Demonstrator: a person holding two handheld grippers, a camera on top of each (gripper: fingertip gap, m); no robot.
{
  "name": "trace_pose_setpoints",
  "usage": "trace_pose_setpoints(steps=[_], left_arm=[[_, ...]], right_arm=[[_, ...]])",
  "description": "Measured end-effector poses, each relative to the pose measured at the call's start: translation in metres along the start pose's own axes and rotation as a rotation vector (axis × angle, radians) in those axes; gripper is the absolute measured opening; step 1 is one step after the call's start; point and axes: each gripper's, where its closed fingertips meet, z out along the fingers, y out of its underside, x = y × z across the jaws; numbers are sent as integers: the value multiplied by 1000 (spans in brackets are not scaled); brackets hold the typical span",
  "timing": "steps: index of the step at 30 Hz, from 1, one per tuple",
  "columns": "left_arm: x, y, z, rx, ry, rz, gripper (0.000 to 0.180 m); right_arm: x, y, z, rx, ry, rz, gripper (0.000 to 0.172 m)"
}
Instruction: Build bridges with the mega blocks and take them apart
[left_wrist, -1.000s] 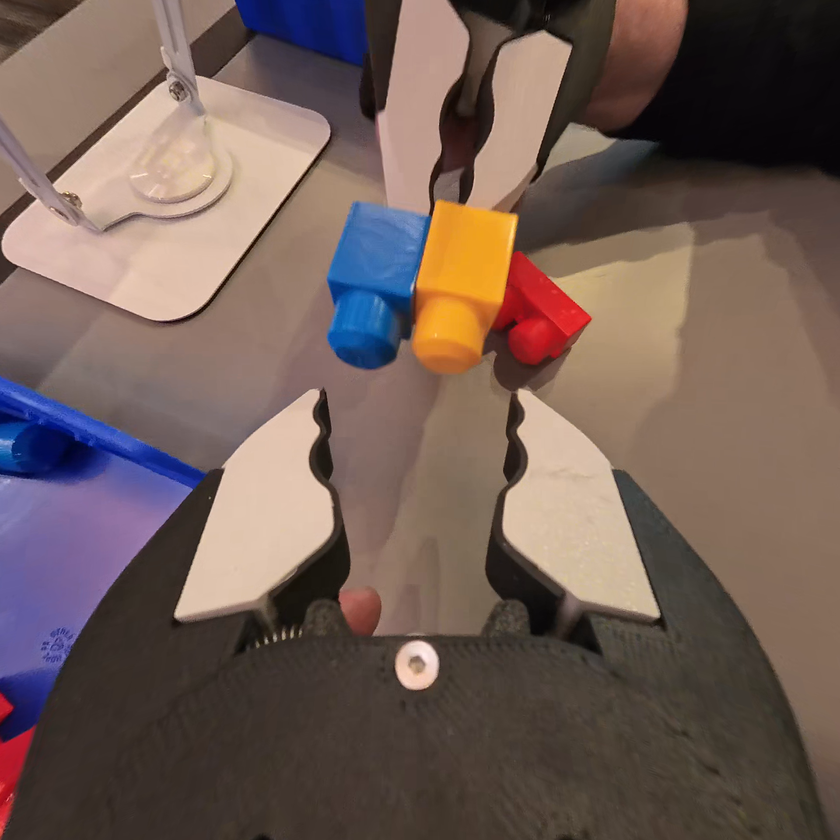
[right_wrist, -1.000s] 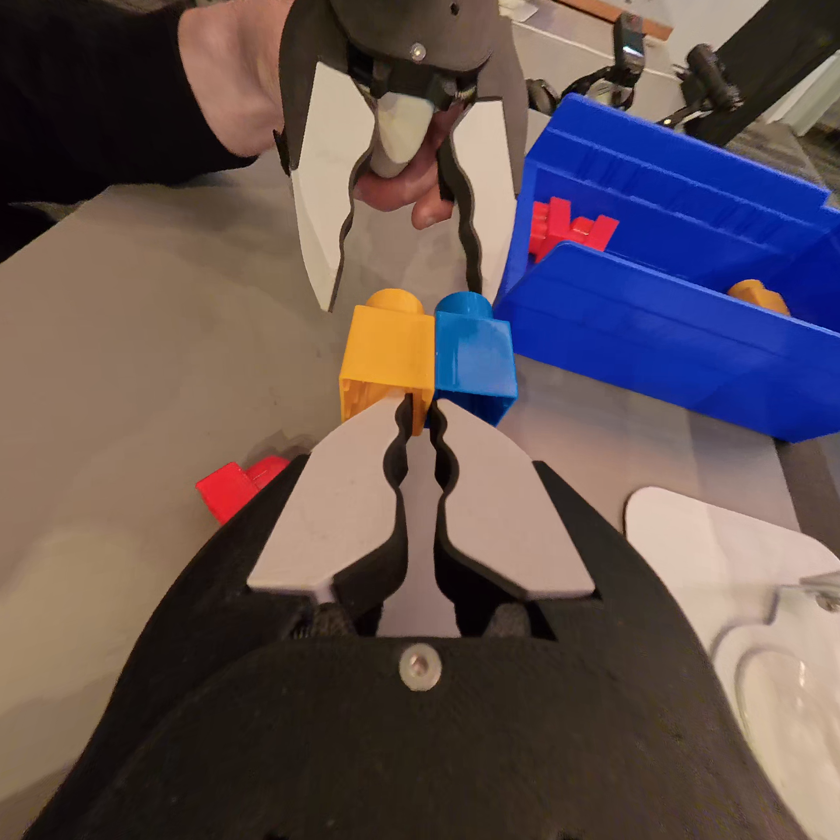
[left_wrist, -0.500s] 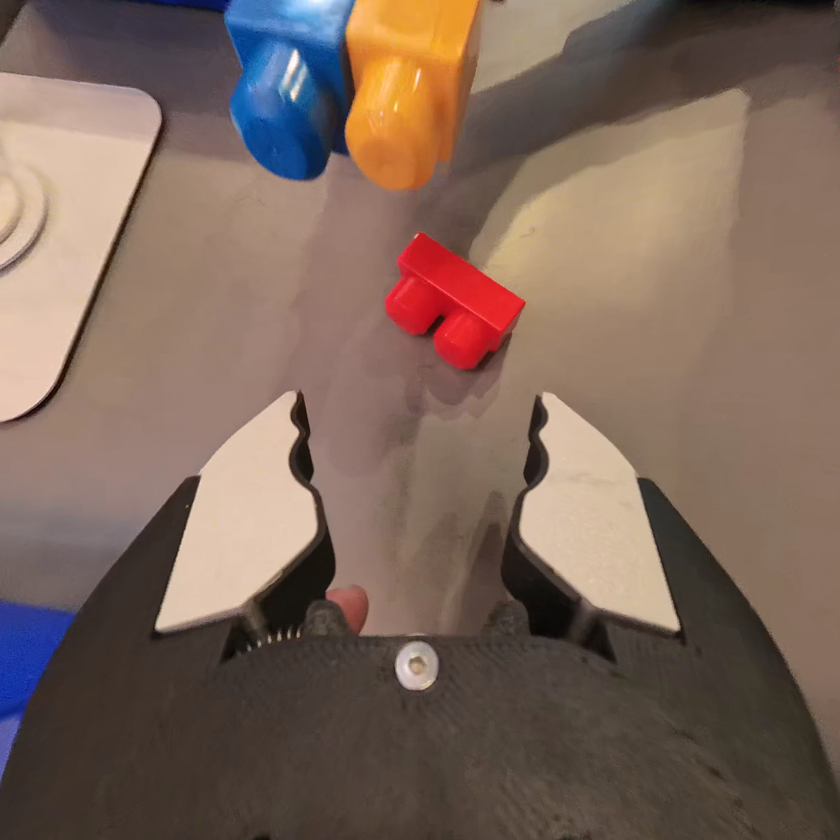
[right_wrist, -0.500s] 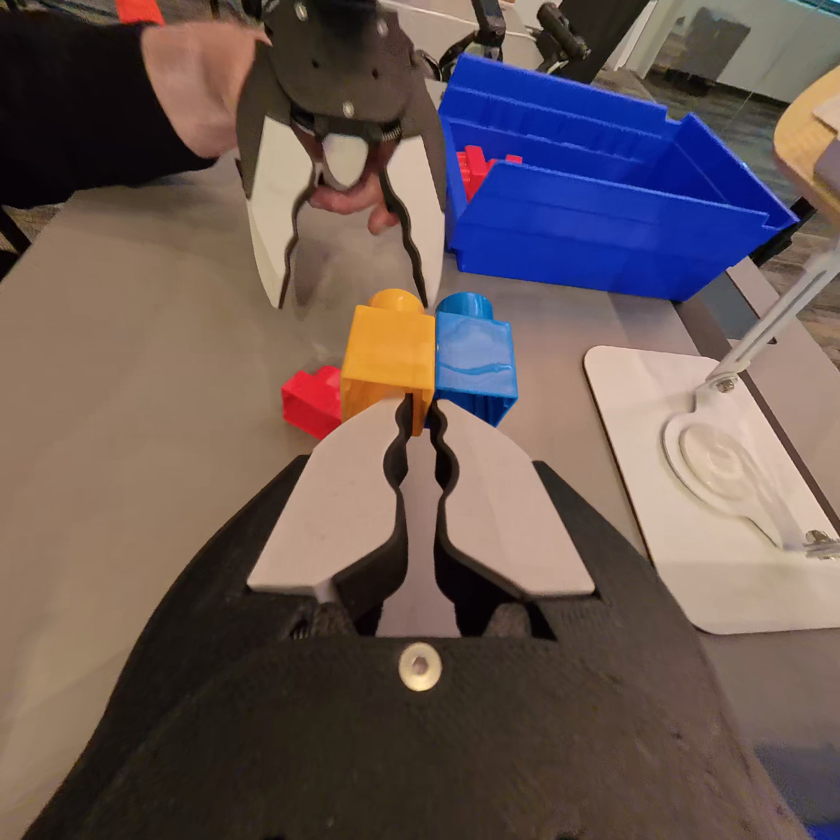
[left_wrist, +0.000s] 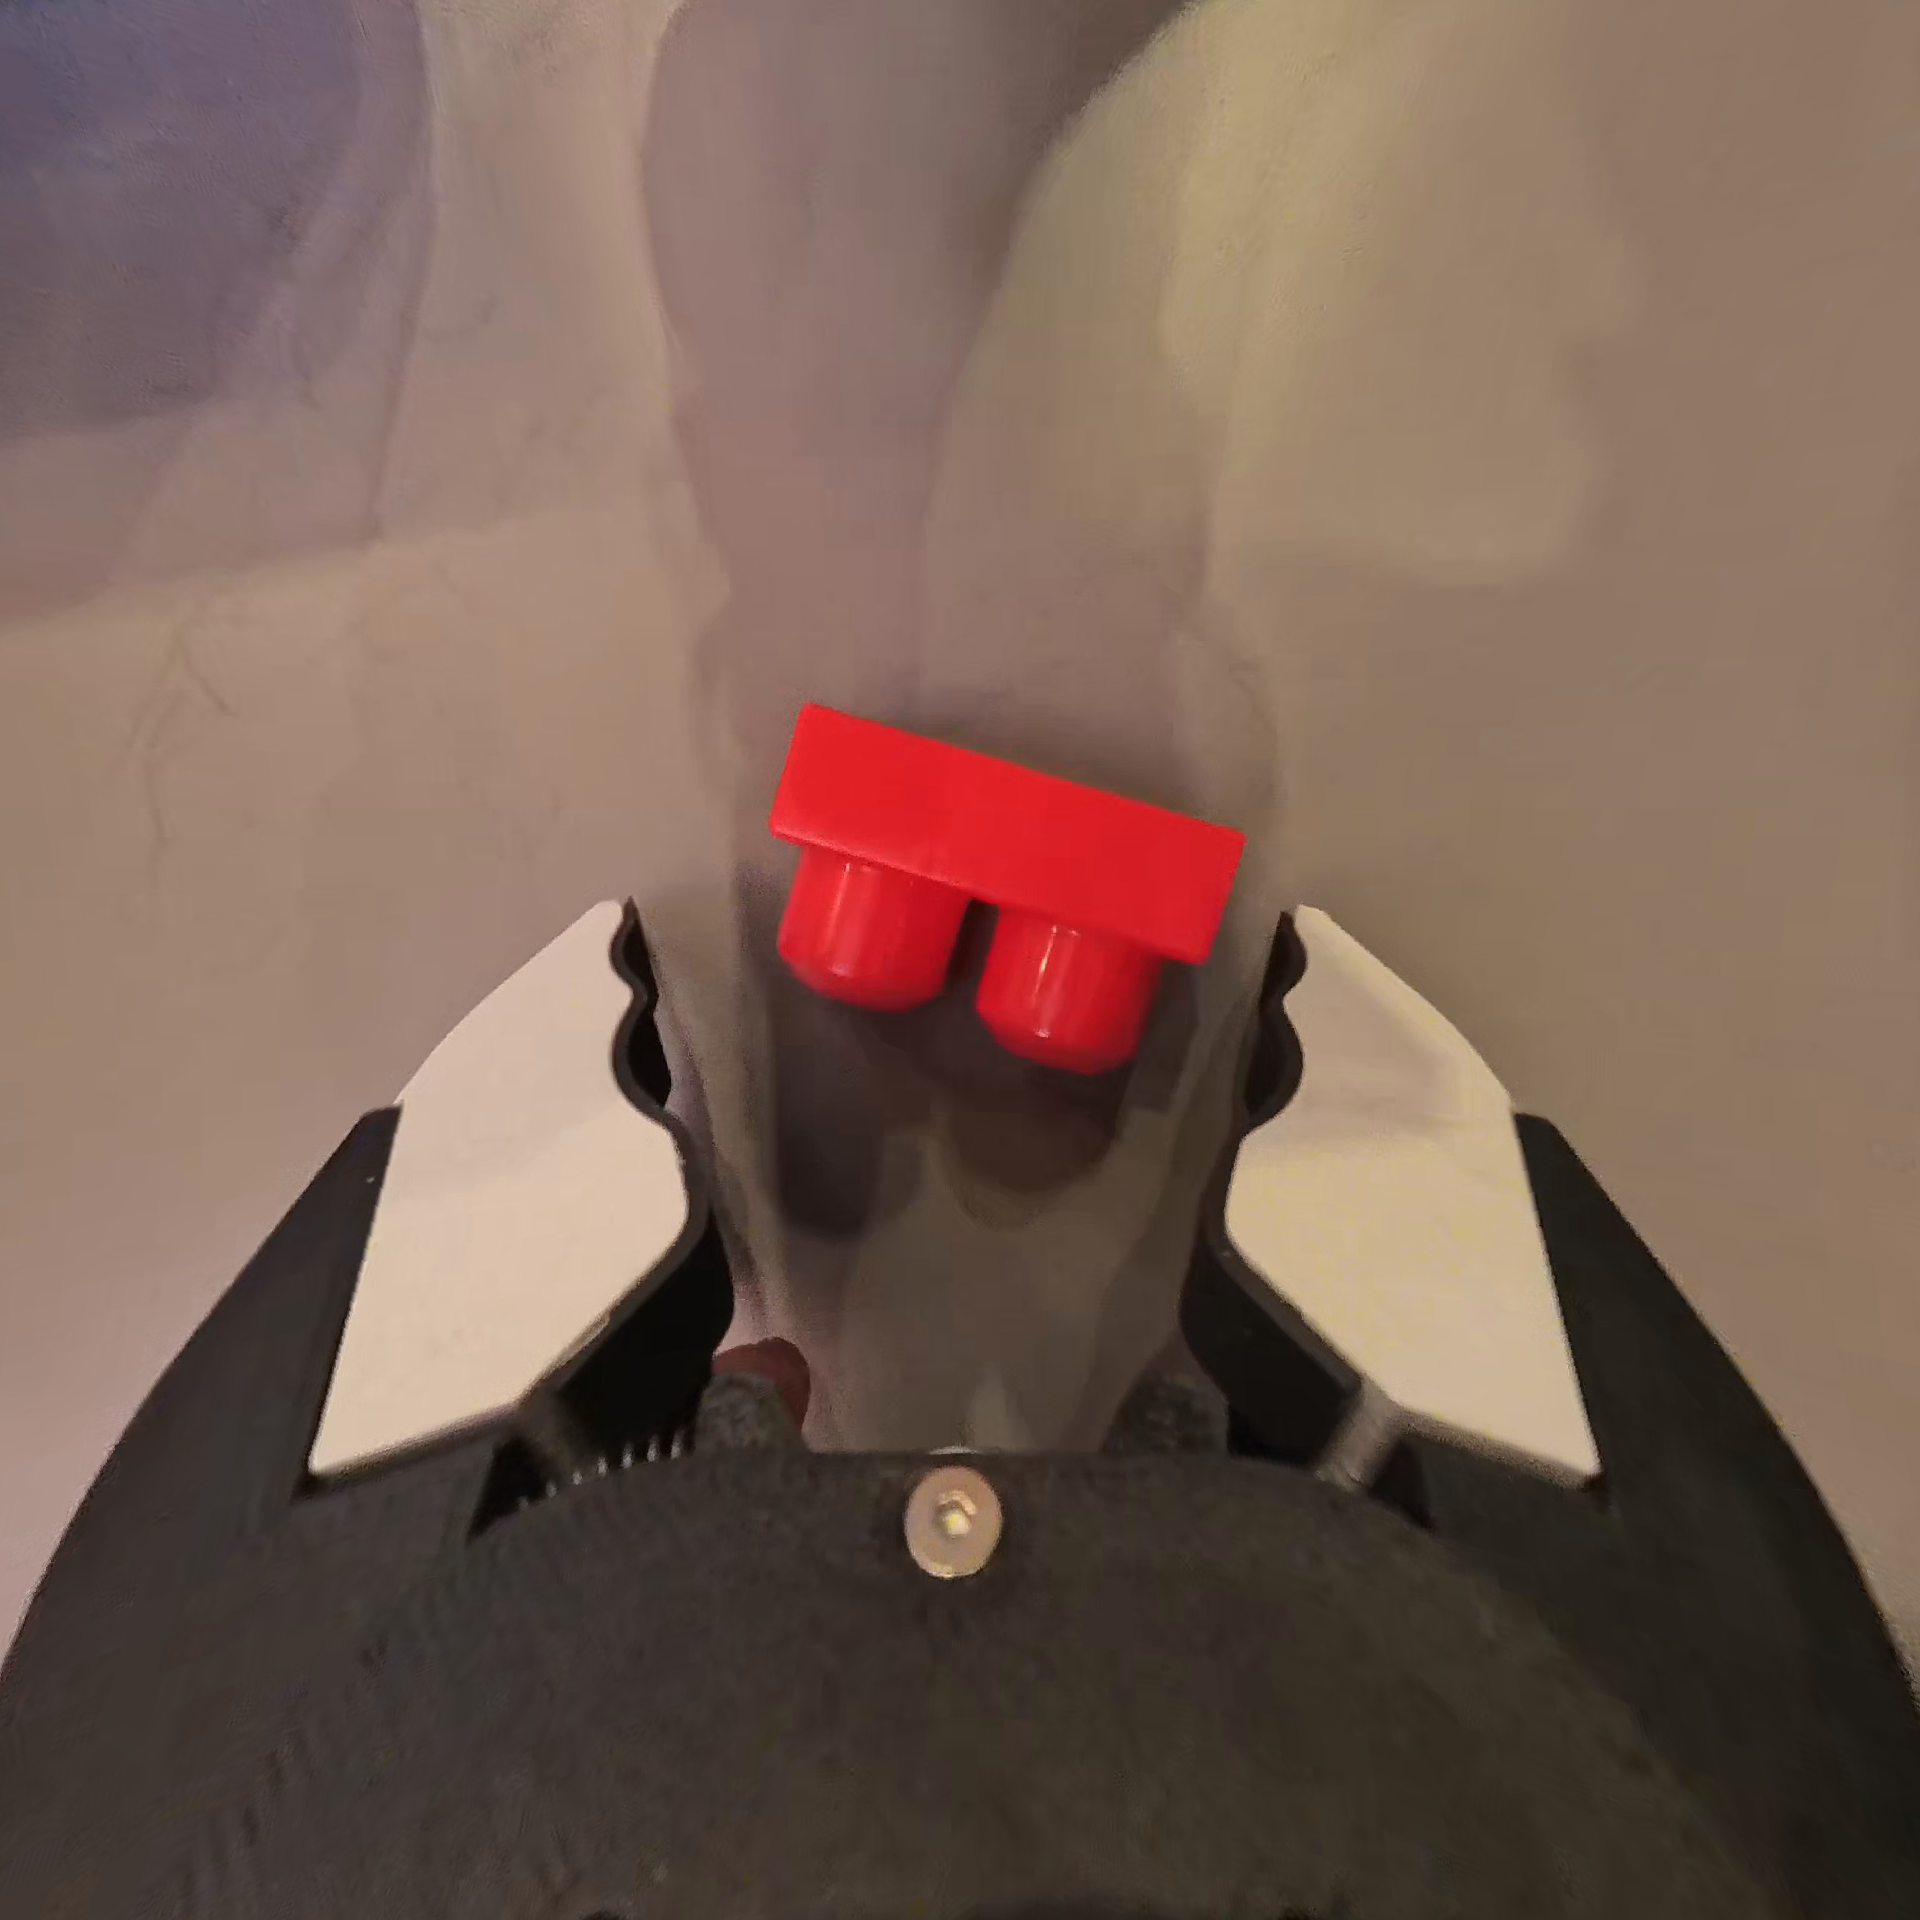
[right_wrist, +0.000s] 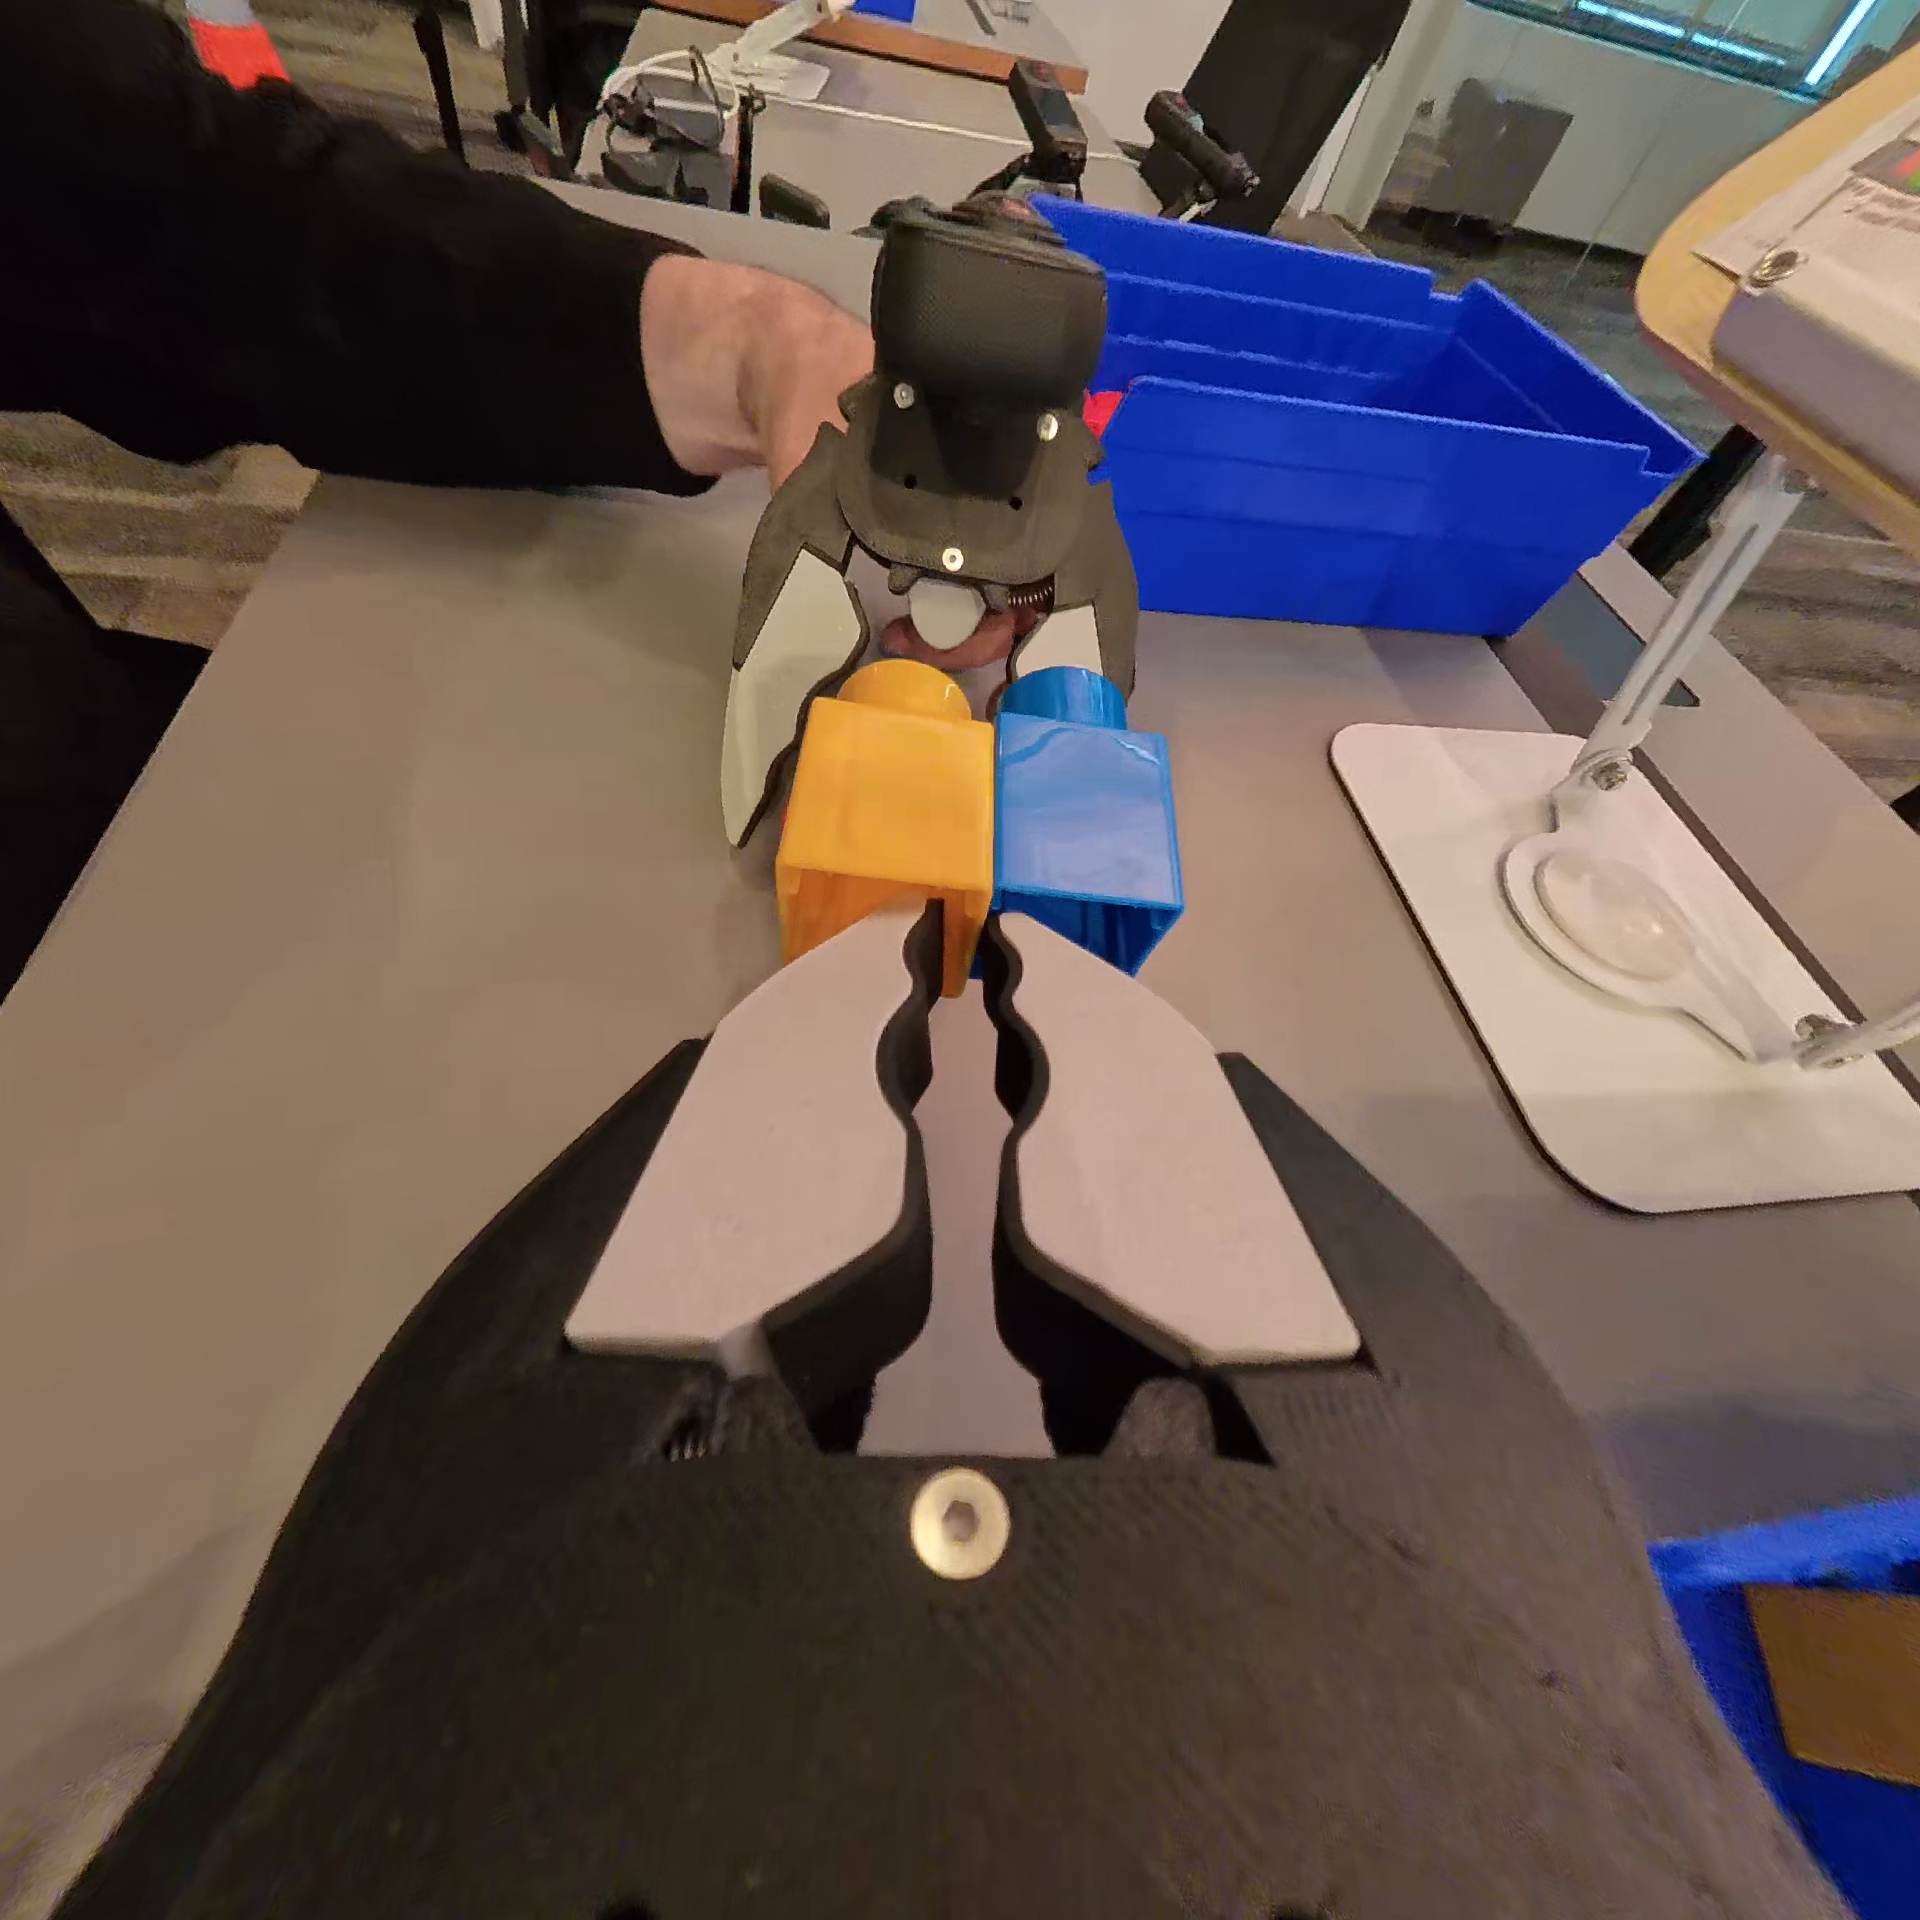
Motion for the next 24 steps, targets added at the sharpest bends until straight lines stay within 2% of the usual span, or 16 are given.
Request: trace_pose_setpoints(steps=[8, 11, 18, 24], left_arm=[[5, -9, 2, 47, 113, 34, 96], [8, -11, 0, 80, 146, 38, 76], [3, -12, 1, 102, 115, 8, 75], [-9, -21, -23, 158, -31, -90, 74]], right_arm=[[-2, 3, -3, 23, -27, 15, 7], [-3, 4, -4, 22, -35, 15, 7], [-3, 10, -2, -9, -41, 21, 7], [1, 10, -2, -41, 4, 14, 7]])
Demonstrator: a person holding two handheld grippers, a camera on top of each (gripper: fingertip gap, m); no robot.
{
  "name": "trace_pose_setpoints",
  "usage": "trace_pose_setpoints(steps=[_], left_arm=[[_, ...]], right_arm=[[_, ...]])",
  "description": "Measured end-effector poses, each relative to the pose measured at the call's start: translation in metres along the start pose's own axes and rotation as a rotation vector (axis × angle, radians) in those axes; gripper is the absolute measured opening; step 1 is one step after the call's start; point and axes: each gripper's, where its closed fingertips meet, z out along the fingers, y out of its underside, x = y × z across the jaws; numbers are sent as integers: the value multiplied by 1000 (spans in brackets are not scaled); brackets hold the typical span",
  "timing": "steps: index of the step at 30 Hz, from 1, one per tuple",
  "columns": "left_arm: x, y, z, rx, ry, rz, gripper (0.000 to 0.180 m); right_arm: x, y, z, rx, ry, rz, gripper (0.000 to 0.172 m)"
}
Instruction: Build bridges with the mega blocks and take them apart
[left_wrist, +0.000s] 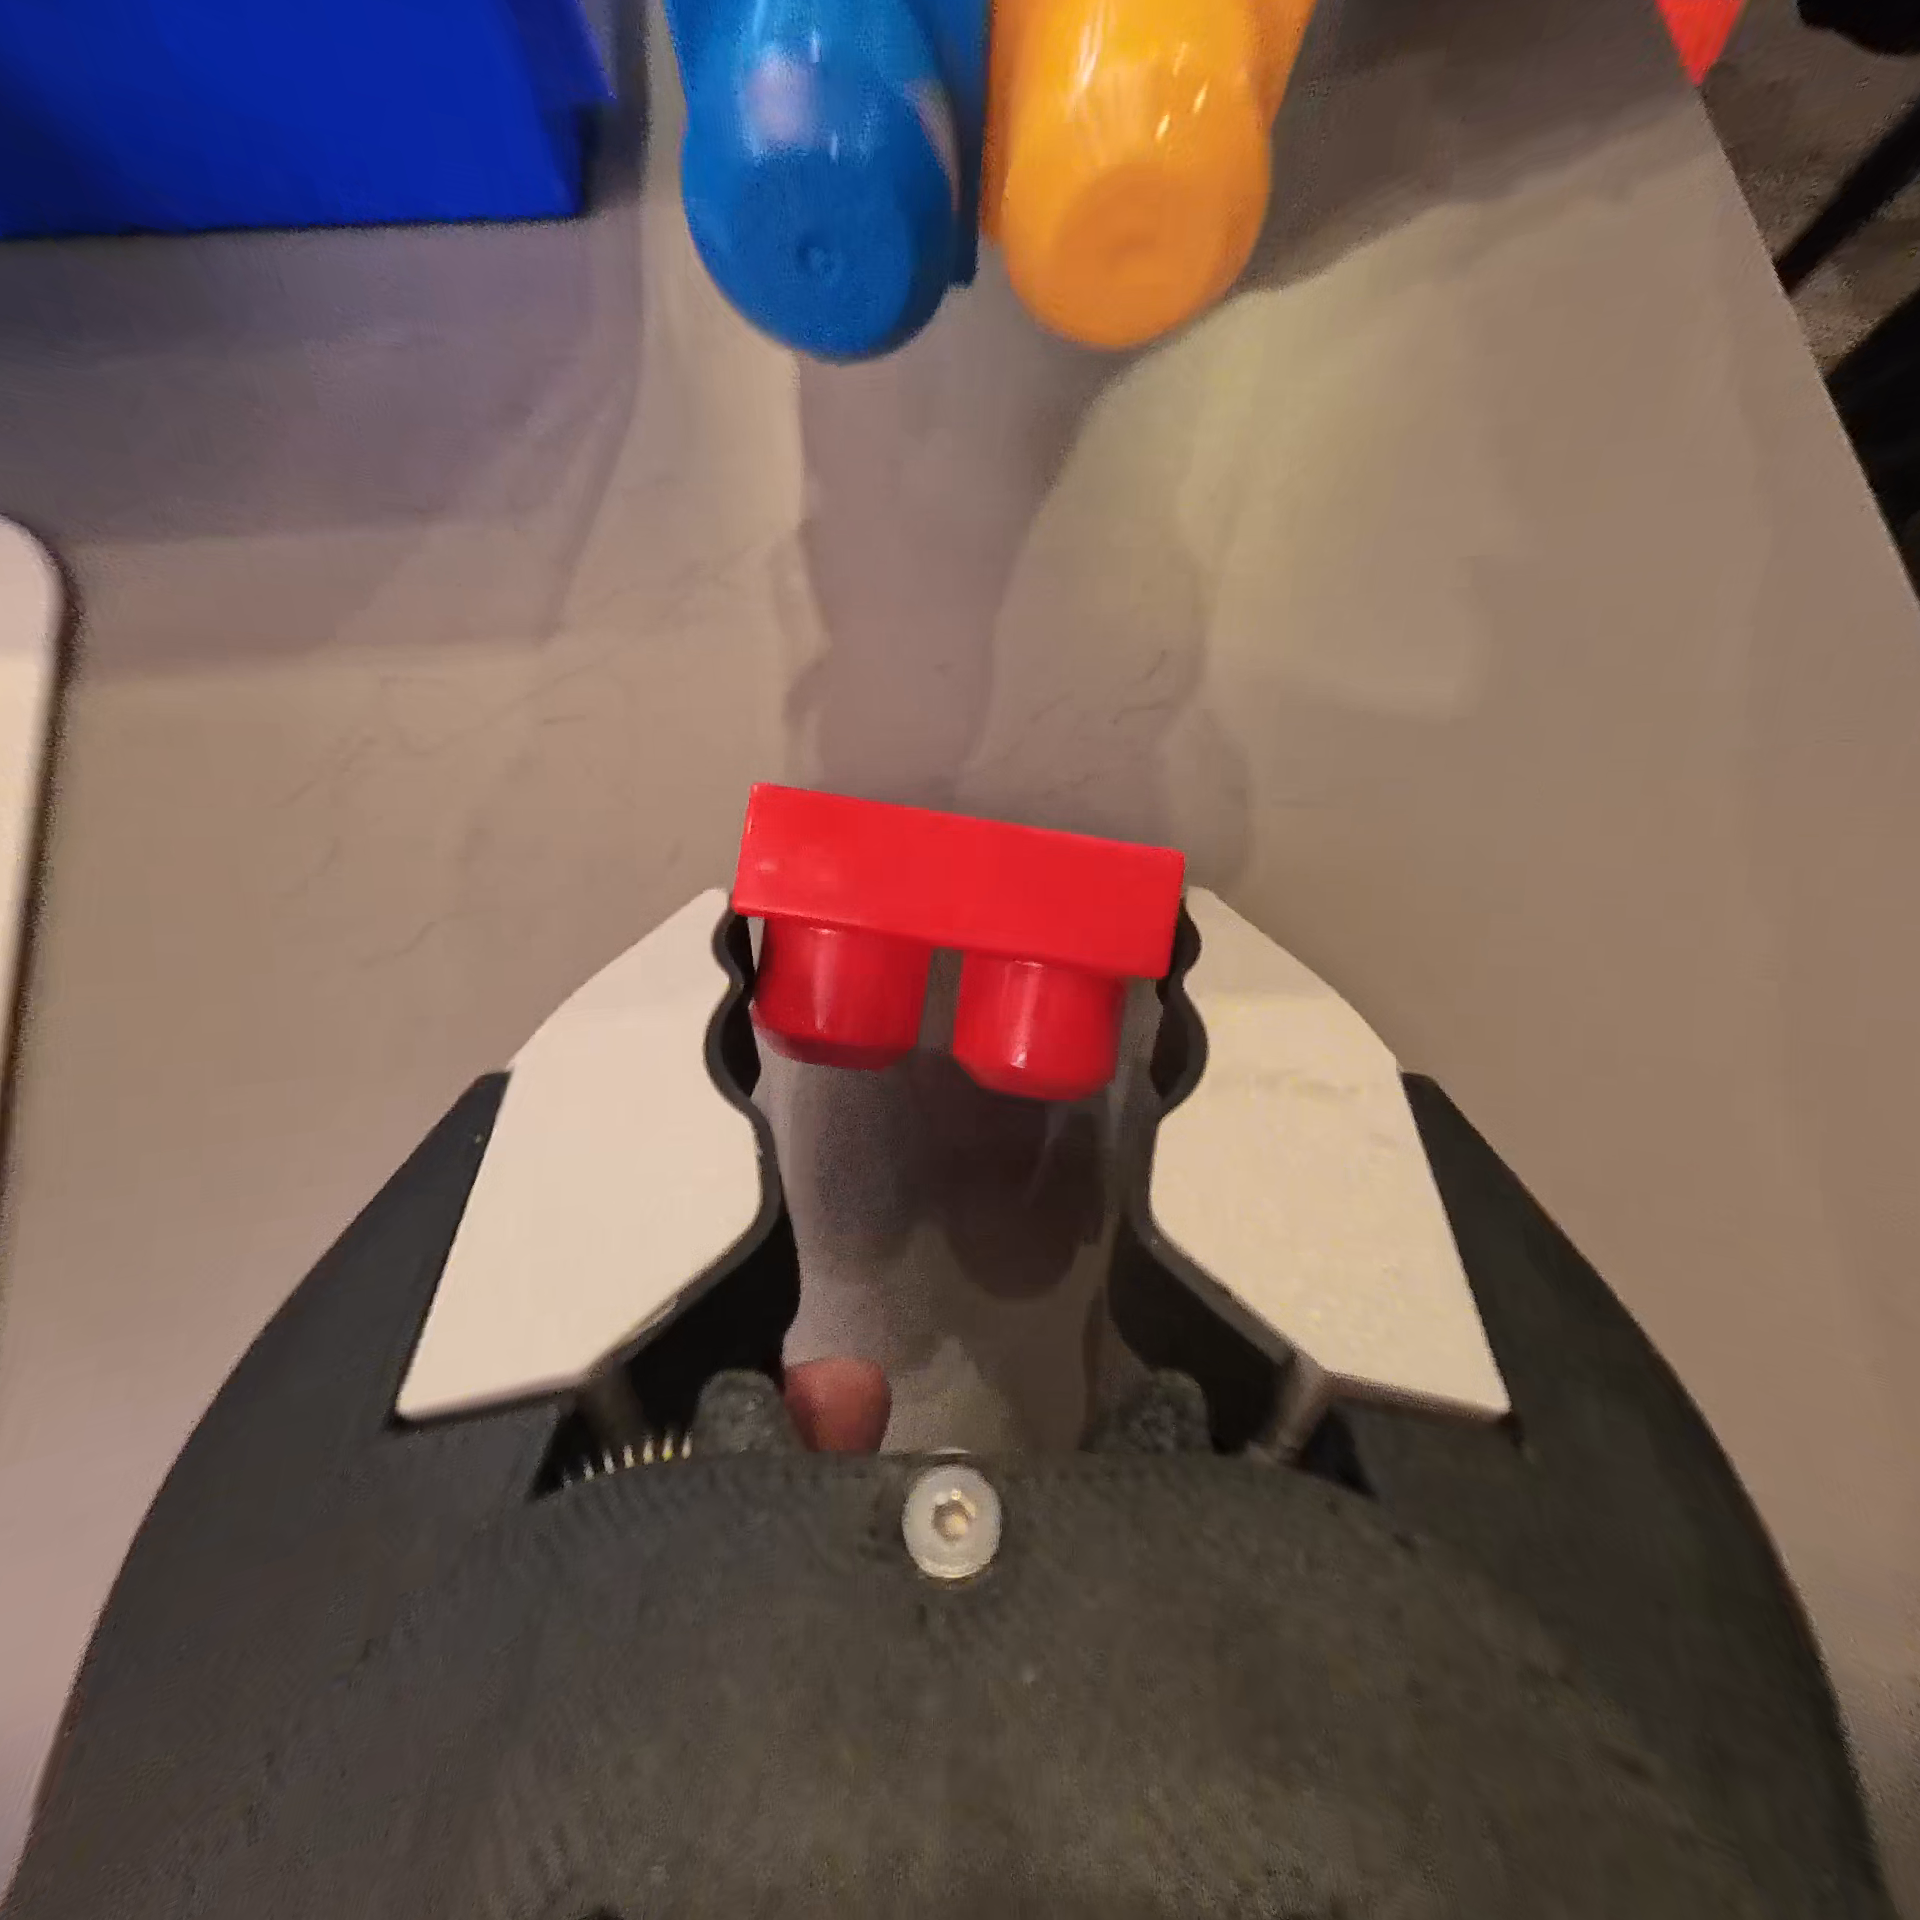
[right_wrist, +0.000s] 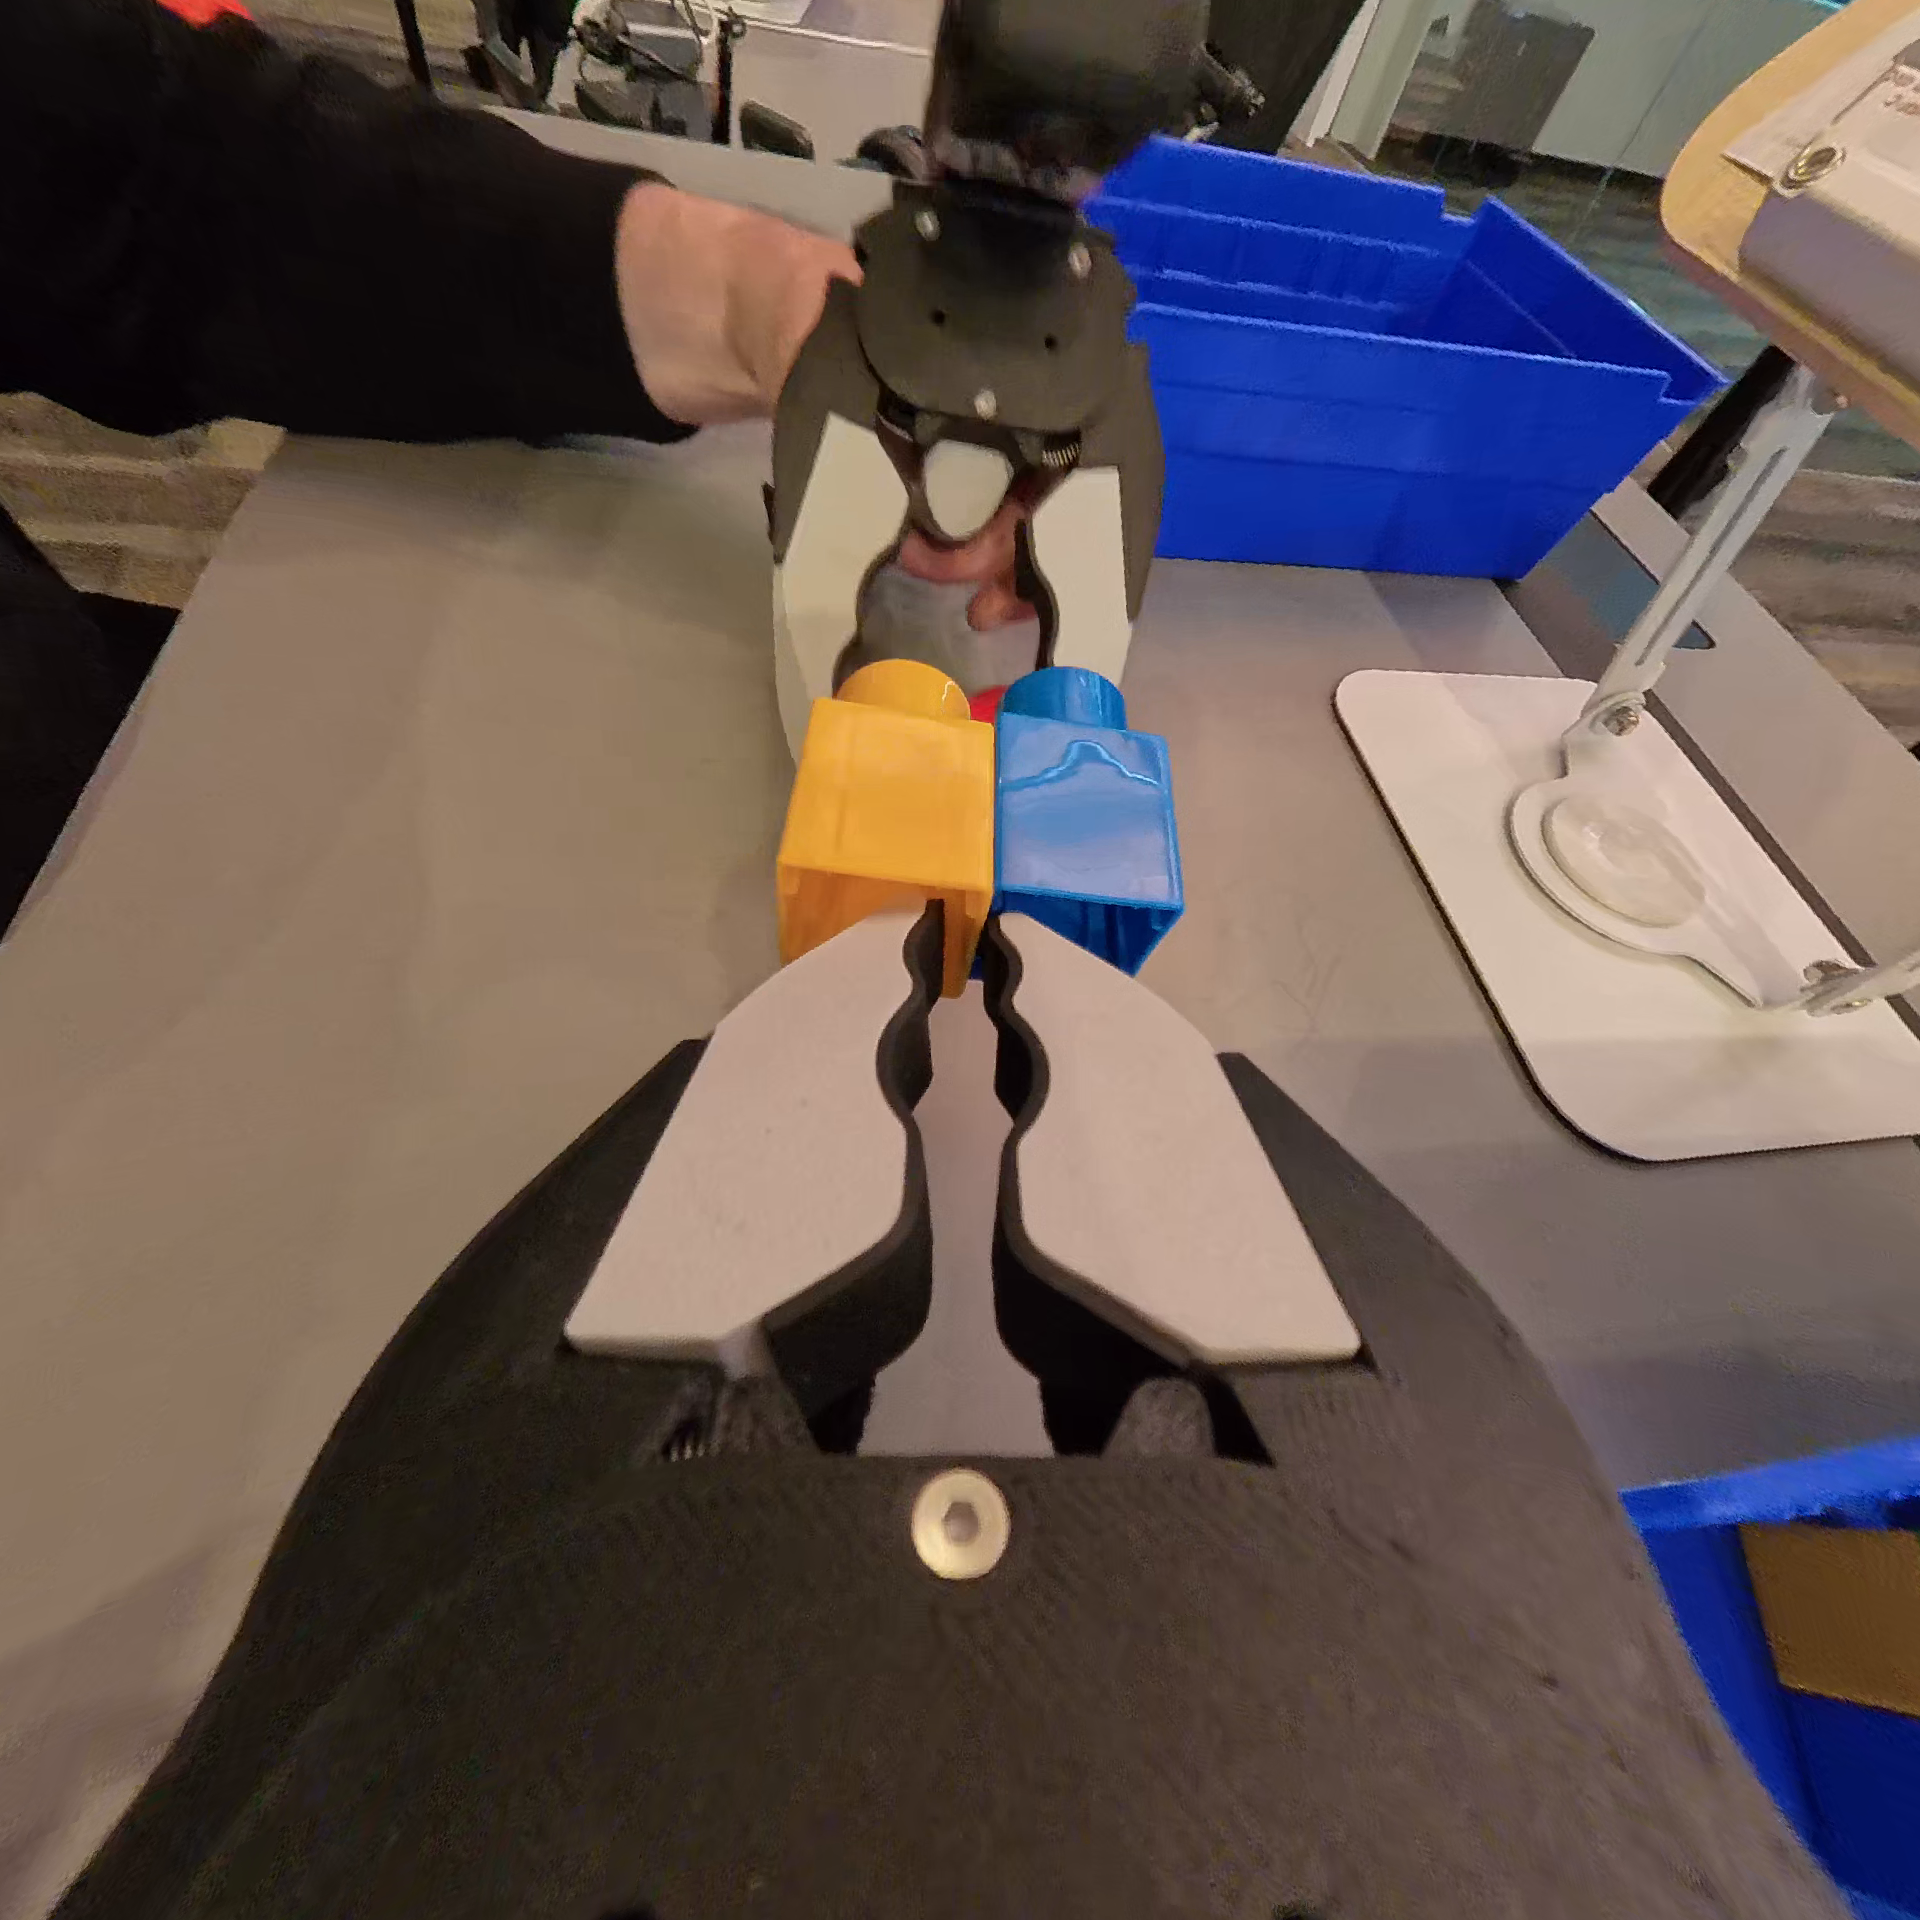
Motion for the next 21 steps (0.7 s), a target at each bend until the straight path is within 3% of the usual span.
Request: trace_pose_setpoints(steps=[8, 21], left_arm=[[-4, -20, -29, -77, -305, 35, 74], [8, -44, -32, -90, -331, 68, 74]], right_arm=[[-3, -9, 16, -43, 78, -66, 7], [-11, -12, 18, -64, 82, -182, 7]])
